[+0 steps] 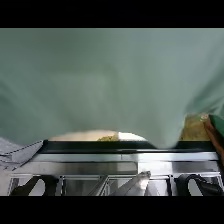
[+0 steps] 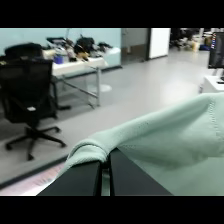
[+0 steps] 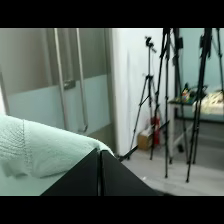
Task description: Fold the shirts.
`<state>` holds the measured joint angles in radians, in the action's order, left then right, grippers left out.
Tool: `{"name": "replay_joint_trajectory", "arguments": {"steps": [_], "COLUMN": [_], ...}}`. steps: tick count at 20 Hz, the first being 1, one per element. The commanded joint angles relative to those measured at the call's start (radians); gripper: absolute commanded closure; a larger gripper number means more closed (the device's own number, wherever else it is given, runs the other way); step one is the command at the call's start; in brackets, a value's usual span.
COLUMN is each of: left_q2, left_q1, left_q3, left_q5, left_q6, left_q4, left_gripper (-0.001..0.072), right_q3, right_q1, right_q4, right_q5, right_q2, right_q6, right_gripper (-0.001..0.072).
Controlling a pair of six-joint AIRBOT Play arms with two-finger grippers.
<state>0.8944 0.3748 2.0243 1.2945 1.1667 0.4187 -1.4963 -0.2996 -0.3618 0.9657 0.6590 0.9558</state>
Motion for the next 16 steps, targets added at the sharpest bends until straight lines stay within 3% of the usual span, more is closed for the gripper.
{"name": "replay_joint_trajectory", "arguments": {"steps": [1, 5, 8, 11, 12, 13, 14, 16], "left_q2": [0.177, 0.426, 0.639, 0.827, 0.880, 0.928, 0.970, 1.033], "left_q1": [-0.043, -0.191, -0.237, -0.208, -0.194, -0.178, -0.159, -0.122], "left_q3": [-0.013, -0.235, -0.367, -0.376, -0.349, -0.317, -0.279, -0.195], "left_q5": [0.070, 0.147, 0.112, 0.013, 0.005, 0.013, 0.022, 0.056], "left_q6": [0.001, -0.060, -0.145, -0.216, -0.216, -0.211, -0.187, -0.157], "left_q4": [-0.069, -0.019, -0.017, -0.019, -0.019, -0.020, -0.019, -0.018], "left_gripper": [0.0682, 0.0681, 0.0685, 0.0698, 0.0637, 0.0412, 0.0369, 0.0369], "right_q3": [-0.040, -0.040, -0.040, -0.041, -0.041, -0.041, -0.041, -0.041], "right_q1": [0.058, 0.232, 0.317, 0.339, 0.337, 0.331, 0.320, 0.277], "right_q4": [0.041, -0.015, -0.069, -0.067, -0.067, -0.072, -0.091, -0.171], "right_q5": [0.075, 0.079, 0.035, -0.101, -0.118, -0.108, -0.072, 0.049], "right_q2": [0.216, 0.535, 0.777, 0.923, 0.943, 0.946, 0.937, 0.900], "right_q6": [-0.018, -0.045, -0.044, -0.040, -0.040, -0.040, -0.040, 0.010], "right_gripper": [0.0697, 0.0697, 0.0697, 0.0696, 0.0666, 0.0511, 0.0444, 0.0443]}}
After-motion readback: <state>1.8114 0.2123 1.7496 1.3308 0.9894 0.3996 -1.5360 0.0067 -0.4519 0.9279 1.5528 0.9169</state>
